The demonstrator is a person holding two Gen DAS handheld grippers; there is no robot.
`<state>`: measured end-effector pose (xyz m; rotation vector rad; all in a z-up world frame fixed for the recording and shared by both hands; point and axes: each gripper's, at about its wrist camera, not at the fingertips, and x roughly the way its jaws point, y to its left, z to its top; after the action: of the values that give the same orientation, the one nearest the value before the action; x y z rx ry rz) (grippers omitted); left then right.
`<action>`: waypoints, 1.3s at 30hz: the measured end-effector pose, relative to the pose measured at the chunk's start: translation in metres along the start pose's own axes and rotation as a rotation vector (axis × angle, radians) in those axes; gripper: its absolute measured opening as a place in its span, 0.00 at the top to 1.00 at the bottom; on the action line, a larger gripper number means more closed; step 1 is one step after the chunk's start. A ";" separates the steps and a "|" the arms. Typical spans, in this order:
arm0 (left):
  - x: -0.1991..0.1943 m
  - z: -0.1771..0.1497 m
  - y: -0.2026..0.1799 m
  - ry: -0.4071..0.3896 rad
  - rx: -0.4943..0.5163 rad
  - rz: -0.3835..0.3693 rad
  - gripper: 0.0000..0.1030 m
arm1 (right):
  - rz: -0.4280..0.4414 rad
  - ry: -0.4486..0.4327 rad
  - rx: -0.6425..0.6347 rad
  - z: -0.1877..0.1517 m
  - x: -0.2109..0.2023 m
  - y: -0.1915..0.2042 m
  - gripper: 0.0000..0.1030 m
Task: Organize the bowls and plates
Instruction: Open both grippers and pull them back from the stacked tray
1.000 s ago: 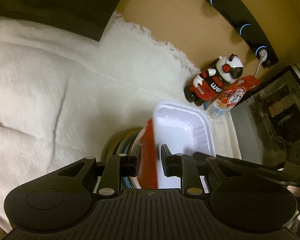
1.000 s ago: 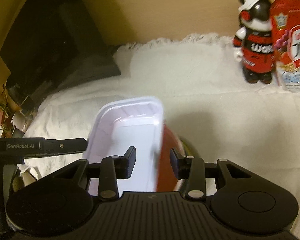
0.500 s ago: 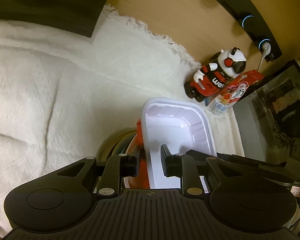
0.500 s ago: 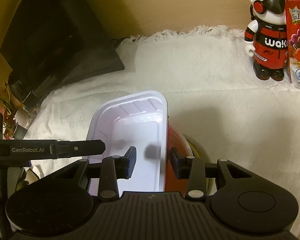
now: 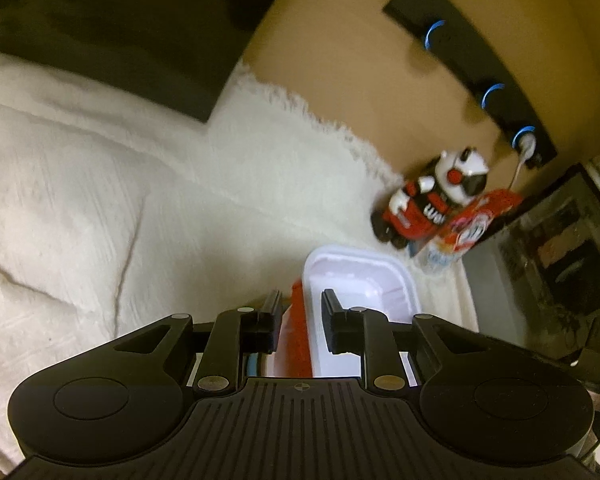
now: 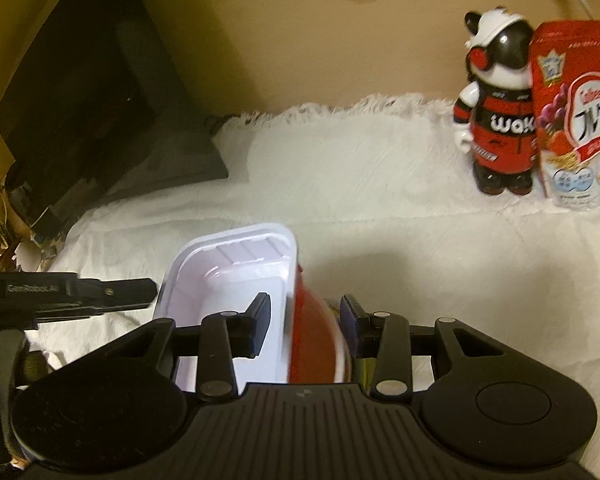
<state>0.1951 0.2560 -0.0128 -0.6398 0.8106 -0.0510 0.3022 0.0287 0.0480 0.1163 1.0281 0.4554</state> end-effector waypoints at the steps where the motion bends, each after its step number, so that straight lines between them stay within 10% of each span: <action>1: -0.004 -0.001 -0.003 -0.018 0.004 0.000 0.78 | -0.005 -0.011 -0.002 0.000 -0.004 0.000 0.63; 16: -0.070 -0.129 -0.078 -0.209 0.205 0.086 0.86 | -0.002 -0.101 -0.063 -0.069 -0.090 0.010 0.55; 23: -0.079 -0.199 -0.120 -0.187 0.249 0.259 0.86 | 0.024 -0.044 -0.165 -0.129 -0.117 0.018 0.54; 29: -0.087 -0.226 -0.145 -0.203 0.332 0.364 0.86 | -0.035 -0.028 -0.159 -0.159 -0.133 0.021 0.54; 39: -0.078 -0.225 -0.141 -0.104 0.305 0.315 0.86 | -0.064 -0.039 -0.124 -0.164 -0.143 0.025 0.50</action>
<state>0.0129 0.0484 0.0010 -0.2211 0.7753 0.1424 0.0936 -0.0272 0.0842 -0.0182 0.9601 0.4554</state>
